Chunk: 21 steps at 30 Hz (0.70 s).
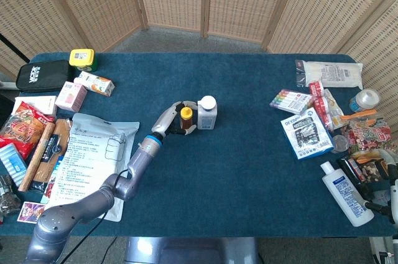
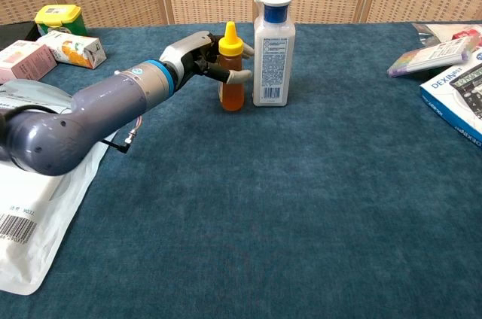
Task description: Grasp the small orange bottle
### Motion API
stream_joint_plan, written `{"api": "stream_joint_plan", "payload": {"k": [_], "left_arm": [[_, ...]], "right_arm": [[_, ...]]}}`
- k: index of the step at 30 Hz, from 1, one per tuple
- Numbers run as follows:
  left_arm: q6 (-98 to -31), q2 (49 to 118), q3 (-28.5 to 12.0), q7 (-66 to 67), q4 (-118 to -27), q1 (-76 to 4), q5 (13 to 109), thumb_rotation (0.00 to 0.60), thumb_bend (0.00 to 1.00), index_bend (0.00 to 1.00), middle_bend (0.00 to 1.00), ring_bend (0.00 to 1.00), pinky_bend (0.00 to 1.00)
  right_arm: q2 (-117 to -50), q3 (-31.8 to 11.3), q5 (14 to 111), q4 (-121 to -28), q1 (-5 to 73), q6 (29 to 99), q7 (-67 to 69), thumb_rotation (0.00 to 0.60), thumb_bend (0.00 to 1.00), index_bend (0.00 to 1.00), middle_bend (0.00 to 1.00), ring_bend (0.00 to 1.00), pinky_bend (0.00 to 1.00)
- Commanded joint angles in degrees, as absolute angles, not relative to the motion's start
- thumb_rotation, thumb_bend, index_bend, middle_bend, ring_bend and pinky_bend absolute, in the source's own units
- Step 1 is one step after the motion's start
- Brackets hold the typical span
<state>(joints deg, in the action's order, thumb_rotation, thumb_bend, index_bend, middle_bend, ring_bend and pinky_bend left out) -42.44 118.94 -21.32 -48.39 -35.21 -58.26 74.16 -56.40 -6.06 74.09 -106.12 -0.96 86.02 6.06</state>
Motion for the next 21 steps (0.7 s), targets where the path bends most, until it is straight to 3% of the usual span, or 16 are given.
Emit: {"api": "stream_joint_plan", "payload": {"k": [1,4,7,13,21], "left_arm": [[-44.9,121.55,-22.97,-48.42,-32.31,-58.81,72.62,0.6,0.53,0.6,0.56,0.62,0.5],[-47.15,123.09,-24.82,-48.31,-30.36,-58.62,70.81,0.6,0.56,0.69,0.65,0.71,0.65],[-49.0,123.32,-25.89,-48.94,-29.69,-58.2,69.93,0.6,0.57,0.76,0.71,0.78,0.74],[-54.46,118.89,-26.77,-50.59,-35.07,-55.3,70.2,0.6,0.56,0.76,0.72,0.79,0.76],[-59.83,106.28,-28.65,-47.57,-56.13,-49.12,69.66,0.6,0.56,0.76,0.72,0.79,0.77]], "right_arm": [[-56.24,-6.1,74.44,-106.16,-1.03,85.94,6.57,0.6,0.1,0.0,0.0,0.0,0.0],[-56.18,-6.14,75.0,-106.2,-0.99,85.78,7.35,0.6,0.1,0.0,0.0,0.0,0.0],[-56.26,-6.21,75.22,-106.12,-0.87,85.53,7.55,0.6,0.1,0.0,0.0,0.0,0.0],[-56.72,-6.35,75.3,-105.71,-0.55,84.88,7.68,0.6,0.1,0.0,0.0,0.0,0.0],[-57.54,-6.43,75.94,-104.85,0.18,83.74,8.21,0.6,0.1,0.0,0.0,0.0,0.0]]}}
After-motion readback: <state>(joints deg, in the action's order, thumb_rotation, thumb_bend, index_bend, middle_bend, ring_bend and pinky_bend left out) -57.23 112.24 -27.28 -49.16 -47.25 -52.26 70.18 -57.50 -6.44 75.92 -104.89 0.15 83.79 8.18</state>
